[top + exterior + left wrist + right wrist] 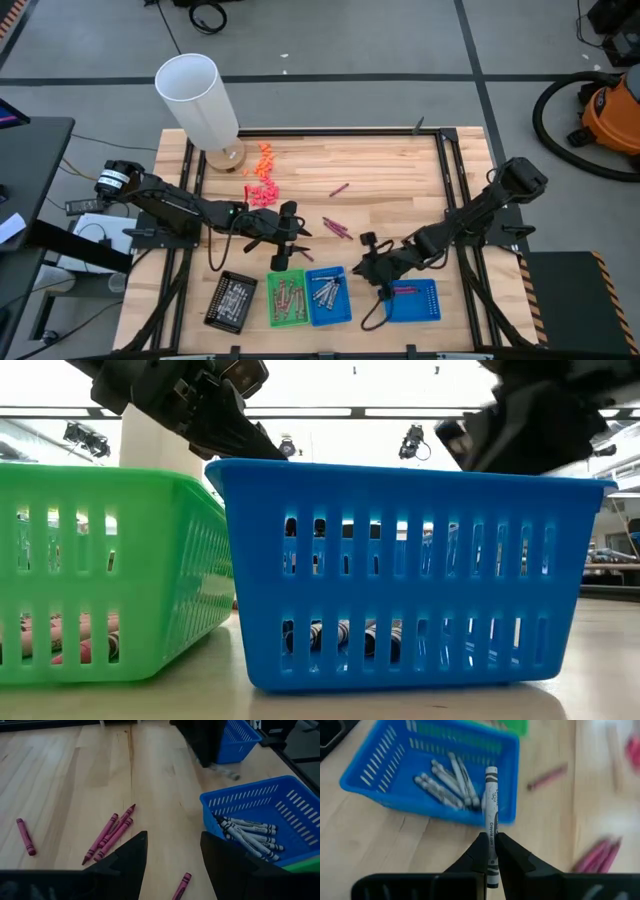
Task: Sort crayons
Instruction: Put the black crayon into the left blue bin, then put the red crayon into the right blue bin
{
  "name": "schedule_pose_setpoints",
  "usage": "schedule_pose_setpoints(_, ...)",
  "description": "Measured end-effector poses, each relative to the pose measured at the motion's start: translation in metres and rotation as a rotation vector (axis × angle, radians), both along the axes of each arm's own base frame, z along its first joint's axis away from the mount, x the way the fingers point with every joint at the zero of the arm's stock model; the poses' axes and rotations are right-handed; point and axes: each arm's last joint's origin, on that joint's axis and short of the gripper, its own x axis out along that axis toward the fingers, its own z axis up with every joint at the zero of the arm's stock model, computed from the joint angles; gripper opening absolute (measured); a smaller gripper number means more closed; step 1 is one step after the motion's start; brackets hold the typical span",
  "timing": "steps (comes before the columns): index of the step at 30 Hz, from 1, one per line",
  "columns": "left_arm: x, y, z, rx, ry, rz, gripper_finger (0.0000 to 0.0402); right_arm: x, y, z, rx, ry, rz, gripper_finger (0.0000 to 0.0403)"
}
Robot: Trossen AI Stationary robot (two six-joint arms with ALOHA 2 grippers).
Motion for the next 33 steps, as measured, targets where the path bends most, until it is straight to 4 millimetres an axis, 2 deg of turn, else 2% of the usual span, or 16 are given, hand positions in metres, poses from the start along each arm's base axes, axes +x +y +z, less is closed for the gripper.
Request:
schedule_pose_setpoints(5,0.0,0.0,0.0,0.0,0.001,0.0,0.0194,0.023,0.013,0.011,-0.143,-0.052,0.169,0.0036)
schedule_pose_setpoints(8,0.0,0.0,0.001,-0.032,-0.006,0.023,0.0194,0.037,0.021,0.013,-0.147,-0.059,0.257,0.0036)
schedule_pose_setpoints(13,0.001,0.001,0.001,-0.079,-0.005,0.099,0.0199,0.059,0.031,0.008,-0.121,-0.044,0.302,0.0045)
schedule_pose_setpoints(17,0.0,0.002,0.001,-0.088,-0.003,0.109,0.0214,0.069,0.036,0.0,-0.154,-0.04,0.332,0.0065)
schedule_pose_setpoints(20,0.0,0.001,0.001,-0.088,-0.002,0.108,0.0221,0.073,0.035,-0.005,-0.156,-0.022,0.331,0.0086)
schedule_pose_setpoints(25,0.0,0.001,-0.001,-0.088,0.013,0.107,0.0222,0.076,0.026,0.0,-0.157,-0.021,0.269,0.0113)
schedule_pose_setpoints(30,-0.003,0.002,-0.005,-0.07,0.068,0.1,0.0222,0.074,0.011,0.012,-0.187,-0.021,0.145,0.0116)
schedule_pose_setpoints(33,-0.009,0.003,-0.013,0.021,0.163,0.053,0.0222,0.074,0.004,0.015,-0.201,-0.012,0.079,0.0115)
